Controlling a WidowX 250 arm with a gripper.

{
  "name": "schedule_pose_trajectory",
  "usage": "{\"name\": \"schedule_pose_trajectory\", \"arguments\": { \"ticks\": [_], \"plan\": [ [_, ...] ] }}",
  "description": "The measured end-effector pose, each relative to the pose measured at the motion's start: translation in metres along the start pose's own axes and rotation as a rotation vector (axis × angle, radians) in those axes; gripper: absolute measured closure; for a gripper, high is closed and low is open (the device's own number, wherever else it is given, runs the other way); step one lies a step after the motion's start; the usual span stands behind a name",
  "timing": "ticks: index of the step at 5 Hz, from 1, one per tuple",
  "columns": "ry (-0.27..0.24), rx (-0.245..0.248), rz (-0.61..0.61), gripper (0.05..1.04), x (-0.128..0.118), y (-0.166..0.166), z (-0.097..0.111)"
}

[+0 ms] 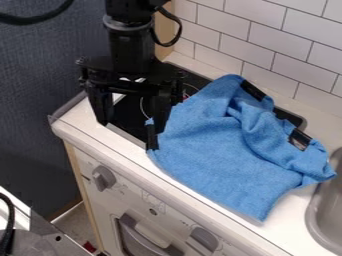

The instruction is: Move the cloth from right to left

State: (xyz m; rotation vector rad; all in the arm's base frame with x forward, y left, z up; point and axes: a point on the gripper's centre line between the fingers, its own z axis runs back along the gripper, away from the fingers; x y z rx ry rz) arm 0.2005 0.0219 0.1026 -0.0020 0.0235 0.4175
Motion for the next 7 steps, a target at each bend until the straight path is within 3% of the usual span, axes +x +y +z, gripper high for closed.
{"name": "schedule_pose_trajectory", "arguments": {
  "ticks": [1,3,4,5,7],
  "plan": [
    [0.014,0.001,0.001,0.083,-0.001,0.0,-0.004],
    [0.081,0.001,0.03,0.083,0.04,-0.004,-0.043],
    [0.089,-0.016,0.063,0.083,0.066,0.005,-0.071],
    [0.125,0.038,0.105,0.083,0.081,0.011,-0.089],
    [0.151,0.012,0.172,0.135,0.086,0.026,-0.121]
  ]
}}
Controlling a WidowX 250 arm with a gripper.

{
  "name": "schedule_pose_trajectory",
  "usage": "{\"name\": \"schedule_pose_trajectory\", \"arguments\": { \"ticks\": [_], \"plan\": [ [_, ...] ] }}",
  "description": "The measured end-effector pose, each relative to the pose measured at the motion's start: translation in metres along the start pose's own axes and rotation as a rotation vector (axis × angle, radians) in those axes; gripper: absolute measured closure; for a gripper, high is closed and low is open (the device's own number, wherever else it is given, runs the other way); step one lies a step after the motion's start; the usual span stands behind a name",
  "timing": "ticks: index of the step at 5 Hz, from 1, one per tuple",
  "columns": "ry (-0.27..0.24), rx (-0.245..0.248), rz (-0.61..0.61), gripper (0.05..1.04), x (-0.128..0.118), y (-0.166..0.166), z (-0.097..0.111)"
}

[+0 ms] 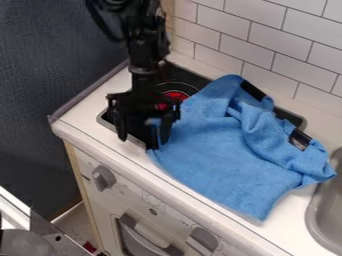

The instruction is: Move the cloth from right to left

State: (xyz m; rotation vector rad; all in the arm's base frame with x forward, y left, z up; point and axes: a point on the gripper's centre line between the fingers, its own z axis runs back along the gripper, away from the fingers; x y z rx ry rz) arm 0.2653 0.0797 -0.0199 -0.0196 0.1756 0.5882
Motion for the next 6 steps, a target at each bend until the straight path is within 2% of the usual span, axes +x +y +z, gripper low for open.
{"name": "schedule_pose_trajectory", "arguments": {
  "ticks": [2,3,4,5,6],
  "plan": [
    [0.04,0.043,-0.003,0.704,0.01,-0.006,-0.008],
    [0.038,0.045,0.003,0.903,0.01,-0.008,-0.008],
    [0.022,0.043,0.013,1.007,0.006,-0.006,-0.007],
    [0.056,0.088,0.028,1.03,0.001,0.002,-0.006],
    [0.015,0.073,0.06,1.03,0.005,0.018,0.012]
  ]
}}
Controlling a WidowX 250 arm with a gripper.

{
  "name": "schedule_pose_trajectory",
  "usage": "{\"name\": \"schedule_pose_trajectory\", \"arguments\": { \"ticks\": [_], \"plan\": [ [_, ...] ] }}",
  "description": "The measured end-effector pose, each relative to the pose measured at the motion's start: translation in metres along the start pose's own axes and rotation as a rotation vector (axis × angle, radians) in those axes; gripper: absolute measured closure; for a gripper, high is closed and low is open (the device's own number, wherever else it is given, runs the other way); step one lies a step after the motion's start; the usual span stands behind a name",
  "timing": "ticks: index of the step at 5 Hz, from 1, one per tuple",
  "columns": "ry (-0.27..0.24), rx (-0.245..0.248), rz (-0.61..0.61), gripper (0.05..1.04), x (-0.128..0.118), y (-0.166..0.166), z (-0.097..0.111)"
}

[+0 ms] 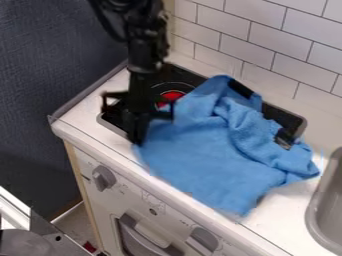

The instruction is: Move the cloth from right to left

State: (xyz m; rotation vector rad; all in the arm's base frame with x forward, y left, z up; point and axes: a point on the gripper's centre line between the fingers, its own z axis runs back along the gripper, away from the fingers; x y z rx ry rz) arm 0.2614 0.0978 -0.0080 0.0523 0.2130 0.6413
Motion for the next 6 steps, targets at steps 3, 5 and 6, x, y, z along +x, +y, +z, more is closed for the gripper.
{"name": "schedule_pose_trajectory", "arguments": {
  "ticks": [3,5,6],
  "plan": [
    [-0.078,0.058,0.07,1.031,0.034,0.072,0.038],
    [-0.079,0.047,0.063,0.858,0.038,0.079,0.034],
    [-0.076,0.03,0.056,0.611,0.031,0.077,0.031]
  ]
}}
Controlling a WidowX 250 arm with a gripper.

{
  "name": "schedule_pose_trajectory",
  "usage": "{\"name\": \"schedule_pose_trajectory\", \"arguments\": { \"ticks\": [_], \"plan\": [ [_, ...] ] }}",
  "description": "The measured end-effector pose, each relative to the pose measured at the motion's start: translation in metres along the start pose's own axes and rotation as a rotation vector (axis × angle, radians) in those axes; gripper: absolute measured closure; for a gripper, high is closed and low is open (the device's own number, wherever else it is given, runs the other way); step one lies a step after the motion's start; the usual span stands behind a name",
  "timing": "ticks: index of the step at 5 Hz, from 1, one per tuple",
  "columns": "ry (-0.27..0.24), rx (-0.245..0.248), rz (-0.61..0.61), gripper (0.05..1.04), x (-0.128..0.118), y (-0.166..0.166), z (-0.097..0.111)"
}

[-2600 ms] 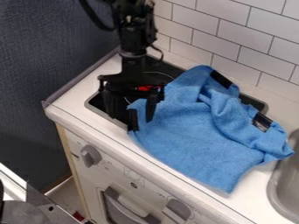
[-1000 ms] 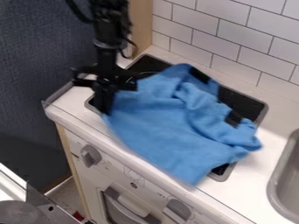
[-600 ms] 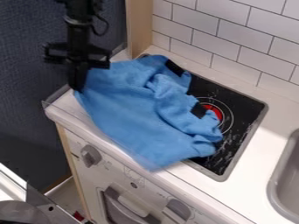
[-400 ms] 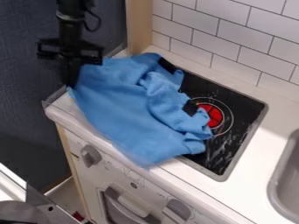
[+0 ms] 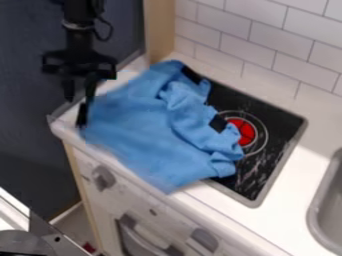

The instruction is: Move the cloth from right to left

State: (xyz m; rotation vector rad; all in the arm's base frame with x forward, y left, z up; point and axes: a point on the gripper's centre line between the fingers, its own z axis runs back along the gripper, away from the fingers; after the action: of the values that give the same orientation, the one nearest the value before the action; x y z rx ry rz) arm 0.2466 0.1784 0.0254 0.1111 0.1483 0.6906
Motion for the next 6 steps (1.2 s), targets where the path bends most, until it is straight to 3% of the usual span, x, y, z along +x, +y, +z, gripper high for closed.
{"name": "schedule_pose_trajectory", "arguments": {
  "ticks": [1,2,4,5,6],
  "plan": [
    [0.005,-0.003,0.032,0.293,-0.005,-0.001,0.013],
    [0.019,0.003,0.042,0.076,-0.009,-0.01,0.015],
    [0.055,-0.026,-0.056,0.083,-0.025,-0.065,0.046],
    [0.05,-0.031,-0.137,0.083,-0.04,-0.103,0.067],
    [0.009,-0.077,-0.22,0.083,-0.061,-0.147,0.085]
  ]
}}
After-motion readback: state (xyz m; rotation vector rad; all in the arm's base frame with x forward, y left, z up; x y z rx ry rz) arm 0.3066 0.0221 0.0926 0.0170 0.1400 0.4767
